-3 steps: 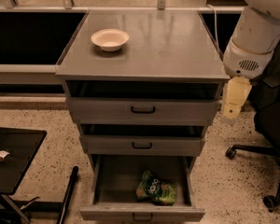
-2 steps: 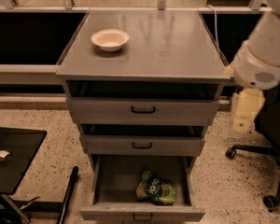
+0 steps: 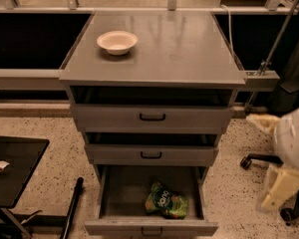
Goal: Pick green rice chip bag from bottom drawer and place on counter
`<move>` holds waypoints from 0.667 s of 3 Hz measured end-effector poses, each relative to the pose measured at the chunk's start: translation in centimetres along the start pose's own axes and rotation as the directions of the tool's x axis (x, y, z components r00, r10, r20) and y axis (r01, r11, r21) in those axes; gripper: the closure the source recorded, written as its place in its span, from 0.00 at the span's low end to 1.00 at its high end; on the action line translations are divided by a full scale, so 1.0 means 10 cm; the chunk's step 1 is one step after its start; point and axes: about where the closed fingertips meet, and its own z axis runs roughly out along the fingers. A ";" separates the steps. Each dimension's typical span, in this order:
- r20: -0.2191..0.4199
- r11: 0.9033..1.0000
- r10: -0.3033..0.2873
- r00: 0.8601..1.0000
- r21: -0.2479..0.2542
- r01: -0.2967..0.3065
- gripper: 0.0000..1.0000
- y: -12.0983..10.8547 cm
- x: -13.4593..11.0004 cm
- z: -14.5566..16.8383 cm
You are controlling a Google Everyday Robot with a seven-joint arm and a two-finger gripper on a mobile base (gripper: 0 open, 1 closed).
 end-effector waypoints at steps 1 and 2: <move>0.047 0.993 0.075 0.996 -0.094 -0.070 0.00 0.53 0.49 0.77; 0.045 0.966 0.129 0.991 -0.233 -0.116 0.00 0.87 0.81 1.60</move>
Offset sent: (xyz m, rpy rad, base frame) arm -0.0521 -0.0025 -0.3083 0.1545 0.4332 -0.0041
